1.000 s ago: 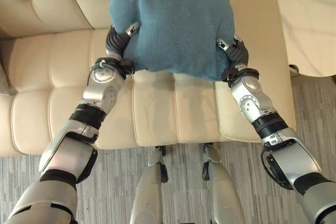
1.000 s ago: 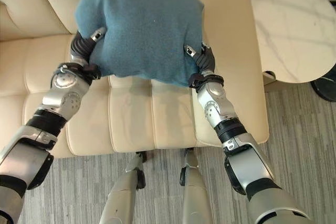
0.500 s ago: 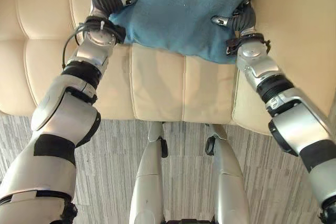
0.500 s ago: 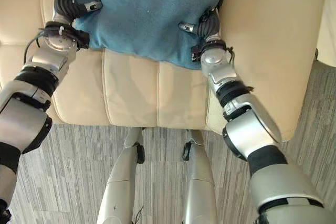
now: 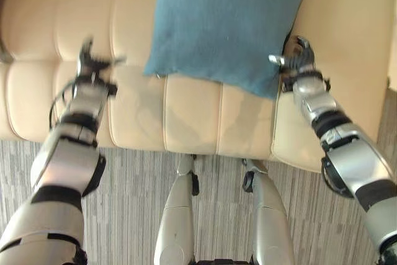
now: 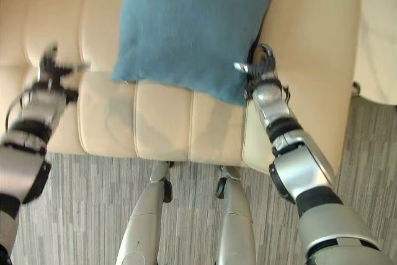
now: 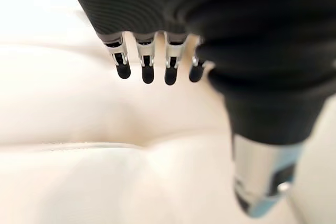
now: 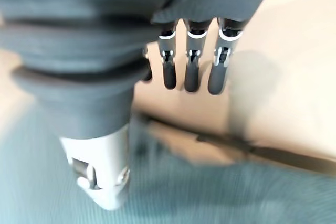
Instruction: Pick up all the scattered cushions and arrange them neatly on the sofa.
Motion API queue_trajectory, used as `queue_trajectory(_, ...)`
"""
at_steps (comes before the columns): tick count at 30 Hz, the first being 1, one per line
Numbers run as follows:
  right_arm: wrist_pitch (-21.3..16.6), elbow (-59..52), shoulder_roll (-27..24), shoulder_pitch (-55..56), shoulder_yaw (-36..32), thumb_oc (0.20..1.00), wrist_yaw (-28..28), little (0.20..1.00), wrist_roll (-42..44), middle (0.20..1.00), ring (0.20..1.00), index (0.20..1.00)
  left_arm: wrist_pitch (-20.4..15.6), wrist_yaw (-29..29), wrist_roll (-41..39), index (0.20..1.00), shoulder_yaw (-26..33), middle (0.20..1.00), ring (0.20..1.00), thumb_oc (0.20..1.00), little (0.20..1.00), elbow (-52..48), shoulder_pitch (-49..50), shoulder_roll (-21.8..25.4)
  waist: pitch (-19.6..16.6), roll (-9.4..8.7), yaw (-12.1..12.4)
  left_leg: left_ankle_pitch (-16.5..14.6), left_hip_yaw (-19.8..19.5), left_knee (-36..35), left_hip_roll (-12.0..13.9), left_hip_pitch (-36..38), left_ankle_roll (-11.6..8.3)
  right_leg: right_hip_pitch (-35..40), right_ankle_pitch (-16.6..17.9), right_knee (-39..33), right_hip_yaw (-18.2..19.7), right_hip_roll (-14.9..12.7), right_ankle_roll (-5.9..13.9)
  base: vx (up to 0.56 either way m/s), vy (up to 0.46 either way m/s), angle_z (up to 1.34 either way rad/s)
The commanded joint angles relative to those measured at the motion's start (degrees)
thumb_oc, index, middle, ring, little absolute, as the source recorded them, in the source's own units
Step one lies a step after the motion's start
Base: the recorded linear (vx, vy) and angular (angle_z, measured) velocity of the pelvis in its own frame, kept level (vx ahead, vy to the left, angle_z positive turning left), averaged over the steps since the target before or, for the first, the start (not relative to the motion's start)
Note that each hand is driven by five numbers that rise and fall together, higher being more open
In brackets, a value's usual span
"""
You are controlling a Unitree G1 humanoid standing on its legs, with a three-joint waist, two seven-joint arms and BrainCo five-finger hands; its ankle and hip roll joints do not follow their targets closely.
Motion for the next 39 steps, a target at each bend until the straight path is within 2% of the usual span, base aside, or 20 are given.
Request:
queue_trajectory(1,-1.99,-2.94,2.61,11.16,-1.56,1.000,2.10,1.000,4.04,1.000,1.000,1.000,-3.22,-0.70,-8.27,1.000,4.43,1.000,1.000,1.000,1.000,-0.74,8.07,-2.98,-6.17,-2.33,0.20,-8.63,0.06,1.60,-1.54,3.30,-1.22,9.31,-2.08,-8.69,0.44,-2.14,4.87,0.09,0.017,-0.04)
queue_trajectory(3,-2.11,-9.00,5.40,21.67,-3.30,1.000,4.09,1.000,3.45,1.000,1.000,1.000,-3.46,-1.08,-8.07,1.000,7.09,1.000,1.000,1.000,1.000,-4.48,17.82,-8.76,-7.94,-2.62,-0.33,-8.40,0.16,-0.44,-1.71,7.30,-1.05,13.06,-1.80,-10.24,0.04,-2.22,5.10,0.17,0.049,-0.01)
queue_trajectory(4,-1.70,-13.61,8.37,30.27,-3.62,1.000,6.41,1.000,1.96,1.000,1.000,1.000,-3.23,-1.65,-6.29,1.000,6.73,1.000,1.000,1.000,1.000,-8.05,25.77,-14.35,-9.60,-2.70,-0.64,-8.20,0.35,-2.47,-1.60,10.86,-0.80,16.20,-1.70,-11.45,-0.28,-2.26,5.42,0.18,0.085,0.03)
queue_trajectory(10,-0.05,-16.32,10.76,41.72,-4.20,1.000,11.49,1.000,-1.99,1.000,1.000,1.000,-1.73,-3.84,-0.53,1.000,5.32,1.000,1.000,1.000,1.000,-12.20,37.69,-20.88,-13.92,-2.38,-1.68,-8.24,1.50,-6.09,-1.48,18.92,-0.12,22.41,-1.77,-13.43,0.44,-1.77,6.02,0.07,0.079,-0.10)
queue_trajectory(15,1.07,-16.18,12.24,46.12,-3.75,1.000,15.20,1.000,-2.23,1.000,1.000,1.000,-1.12,-5.46,6.58,1.000,0.62,1.000,1.000,1.000,1.000,-17.03,40.61,-21.94,-17.00,-2.13,-2.60,-8.70,2.68,-8.15,-1.70,24.26,0.34,26.17,-1.74,-14.07,1.46,-1.78,6.48,0.01,0.133,-0.18)
queue_trajectory(17,1.40,-20.40,12.04,50.78,-4.53,1.000,16.90,1.000,-3.01,1.000,1.000,1.000,-0.30,-7.96,8.93,1.000,-1.34,1.000,1.000,1.000,1.000,-27.57,45.28,-21.34,-18.31,-2.25,-3.01,-9.74,3.27,-8.89,-2.59,27.10,1.08,28.01,-1.48,-14.17,1.96,-2.42,7.23,0.01,0.169,-0.04)
queue_trajectory(20,1.83,-22.17,12.33,53.08,-5.39,1.000,17.56,1.000,-3.58,1.000,1.000,1.000,0.36,-9.33,10.70,1.000,-2.19,1.000,1.000,1.000,1.000,-31.72,47.24,-20.58,-18.07,-2.40,-3.37,-10.38,3.98,-9.27,-3.10,28.71,1.50,28.84,-1.20,-13.78,2.40,-2.91,7.81,-0.03,0.121,-0.16)
queue_trajectory(21,1.93,-21.80,12.89,53.36,-6.04,1.000,17.05,1.000,-3.45,1.000,1.000,1.000,0.61,-9.53,11.81,1.000,-2.45,1.000,1.000,1.000,1.000,-32.90,47.81,-20.30,-17.58,-2.51,-3.83,-10.65,5.42,-9.59,-3.34,29.64,1.74,28.05,0.62,-13.21,2.99,-3.18,8.59,-0.07,0.069,-0.22)
queue_trajectory(24,1.88,-22.97,13.20,52.74,-6.11,1.000,16.10,1.000,-3.51,1.000,1.000,1.000,0.55,-8.57,12.29,1.000,-2.29,1.000,1.000,1.000,1.000,-35.17,47.72,-19.34,-15.96,-2.36,-3.72,-10.06,7.24,-9.51,-2.50,29.48,2.01,26.39,2.18,-10.51,2.46,-3.34,9.00,-0.23,0.042,-0.43)
queue_trajectory(25,1.59,-23.84,13.24,53.18,-6.24,1.000,15.58,1.000,-3.13,1.000,1.000,1.000,0.79,-8.17,13.11,1.000,-1.96,1.000,1.000,1.000,1.000,-37.14,47.69,-18.06,-14.57,-1.64,-3.73,-9.33,8.04,-9.11,-1.74,29.01,2.14,26.32,-0.44,-6.85,1.50,-2.79,8.07,-0.16,0.038,-0.48)
queue_trajectory(26,1.60,-23.84,13.26,53.16,-6.24,1.000,15.57,1.000,-3.13,1.000,1.000,1.000,0.80,-8.17,13.11,1.000,-1.94,1.000,1.000,1.000,1.000,-37.15,47.68,-18.04,-14.69,-1.65,-3.71,-9.21,8.07,-9.15,-1.75,28.85,2.14,26.15,-0.34,-6.90,1.54,-2.79,8.04,-0.31,0.082,-0.63)
queue_trajectory(27,1.33,-24.13,13.29,53.85,-6.36,1.000,15.21,1.000,-2.15,1.000,1.000,1.000,0.87,-7.94,12.38,1.000,-0.95,1.000,1.000,1.000,1.000,-37.64,47.83,-17.77,-13.96,-1.06,-3.30,-8.76,8.50,-8.67,-1.24,28.10,2.52,26.67,-4.37,-2.39,1.75,-1.82,6.69,-0.24,0.051,-0.52)
queue_trajectory(28,1.22,-24.25,13.37,54.24,-6.50,1.000,15.15,1.000,-1.71,1.000,1.000,1.000,0.90,-7.70,12.05,1.000,-0.17,1.000,1.000,1.000,1.000,-37.77,48.11,-17.69,-14.02,-0.80,-3.08,-8.52,8.83,-8.57,-1.17,27.70,2.74,27.24,-6.22,-0.33,1.98,-1.28,6.18,-0.29,0.058,-0.49)
queue_trajectory(30,1.28,-24.47,13.38,55.14,-6.94,1.000,15.17,1.000,-1.14,1.000,1.000,1.000,1.41,-7.57,11.50,1.000,1.13,1.000,1.000,1.000,1.000,-37.69,49.12,-17.78,-14.58,-0.67,-2.48,-8.04,9.36,-7.93,-1.21,26.54,3.07,28.84,-9.35,3.14,2.89,0.01,5.59,-0.16,0.000,-0.17)
queue_trajectory(31,1.29,-24.47,13.38,55.13,-6.94,1.000,15.17,1.000,-1.14,1.000,1.000,1.000,1.42,-7.57,11.50,1.000,1.14,1.000,1.000,1.000,1.000,-37.70,49.12,-17.78,-14.71,-0.59,-2.41,-8.00,9.40,-7.87,-1.09,26.33,3.05,28.67,-9.19,3.03,2.94,0.13,5.55,-0.19,-0.054,-0.06)
queue_trajectory(32,1.34,-24.93,13.40,55.65,-7.18,1.000,15.06,1.000,-1.00,1.000,1.000,1.000,1.85,-7.26,11.14,1.000,2.36,1.000,1.000,1.000,1.000,-37.16,49.77,-18.05,-15.43,-0.98,-1.61,-7.51,10.32,-6.98,-1.33,24.82,3.13,30.82,-11.16,4.52,3.25,1.06,5.39,-0.13,-0.044,-0.09)
queue_trajectory(35,1.11,-25.31,13.27,55.39,-7.03,1.000,14.29,1.000,-1.33,1.000,1.000,1.000,1.89,-6.58,10.74,1.000,3.14,1.000,1.000,1.000,1.000,-36.49,49.96,-18.54,-16.01,-1.24,-0.35,-6.41,11.82,-5.83,-0.80,21.92,3.03,32.23,-11.18,4.54,3.32,1.91,5.06,-0.29,-0.148,-0.30)
queue_trajectory(36,1.07,-25.44,13.29,54.73,-6.78,1.000,13.19,1.000,-1.43,1.000,1.000,1.000,2.17,-6.14,10.14,1.000,3.50,1.000,1.000,1.000,1.000,-35.66,50.08,-19.19,-15.97,-1.43,0.67,-4.54,13.34,-4.87,0.23,20.01,1.98,35.39,-14.68,-0.38,2.04,2.92,3.70,-0.16,-0.143,-0.25)
queue_trajectory(37,1.07,-25.44,13.29,54.73,-6.78,1.000,13.19,1.000,-1.43,1.000,1.000,1.000,2.17,-6.14,10.14,1.000,3.50,1.000,1.000,1.000,1.000,-35.65,50.08,-19.19,-15.94,-1.42,0.64,-4.54,13.31,-4.85,0.25,20.02,1.96,35.47,-14.64,-0.47,2.00,2.95,3.68,-0.18,-0.188,-0.41)
queue_trajectory(39,1.02,-25.71,13.10,55.01,-6.54,1.000,12.87,1.000,-1.55,1.000,1.000,1.000,2.17,-6.08,9.76,1.000,3.35,1.000,1.000,1.000,1.000,-35.18,50.69,-19.82,-16.04,-1.20,0.73,-2.75,13.45,-3.71,1.35,19.06,1.06,36.87,-16.37,-4.55,2.59,5.20,1.66,-0.14,-0.187,-0.45)
